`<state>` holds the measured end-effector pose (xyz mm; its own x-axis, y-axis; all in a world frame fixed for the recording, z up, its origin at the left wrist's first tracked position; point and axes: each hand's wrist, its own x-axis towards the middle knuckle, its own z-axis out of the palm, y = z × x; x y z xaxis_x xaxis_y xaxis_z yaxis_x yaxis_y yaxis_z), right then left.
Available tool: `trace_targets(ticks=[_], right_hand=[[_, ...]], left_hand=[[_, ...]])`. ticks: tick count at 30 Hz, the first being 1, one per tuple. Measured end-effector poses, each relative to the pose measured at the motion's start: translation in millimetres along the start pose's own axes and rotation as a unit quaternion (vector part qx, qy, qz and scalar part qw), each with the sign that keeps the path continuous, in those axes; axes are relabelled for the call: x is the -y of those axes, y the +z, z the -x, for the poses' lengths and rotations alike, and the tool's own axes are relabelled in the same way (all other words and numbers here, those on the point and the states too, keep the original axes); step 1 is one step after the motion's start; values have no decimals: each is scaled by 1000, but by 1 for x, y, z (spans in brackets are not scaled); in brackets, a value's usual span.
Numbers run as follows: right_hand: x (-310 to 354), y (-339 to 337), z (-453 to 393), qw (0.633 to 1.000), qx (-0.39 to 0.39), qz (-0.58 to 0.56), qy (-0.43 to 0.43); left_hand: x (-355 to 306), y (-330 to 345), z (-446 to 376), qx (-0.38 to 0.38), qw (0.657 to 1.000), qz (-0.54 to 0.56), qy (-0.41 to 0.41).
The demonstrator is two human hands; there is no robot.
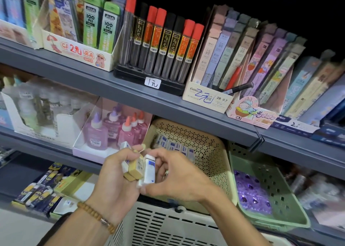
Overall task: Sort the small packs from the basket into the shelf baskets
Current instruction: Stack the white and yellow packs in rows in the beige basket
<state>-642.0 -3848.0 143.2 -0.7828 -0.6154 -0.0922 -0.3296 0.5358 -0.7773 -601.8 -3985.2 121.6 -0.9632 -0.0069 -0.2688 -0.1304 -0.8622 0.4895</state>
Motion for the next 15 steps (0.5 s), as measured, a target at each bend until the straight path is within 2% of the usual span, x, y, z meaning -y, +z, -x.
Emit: trace_targets(ticks=[3,7,12,15], right_hand=[[-4,-6,1,999,11,-39,12],[-21,-30,2,995,-39,-87,31],[-57,-54,-24,978,-143,39,144],[-72,-57,-54,976,-117,67,173]], left_hand=[[2,2,-1,-7,1000,16,-11],[-3,2,-1,-26,998,59,-22],[-10,-2,2,-33,999,-26,-6],[-13,-3,4,-29,997,-69,2]])
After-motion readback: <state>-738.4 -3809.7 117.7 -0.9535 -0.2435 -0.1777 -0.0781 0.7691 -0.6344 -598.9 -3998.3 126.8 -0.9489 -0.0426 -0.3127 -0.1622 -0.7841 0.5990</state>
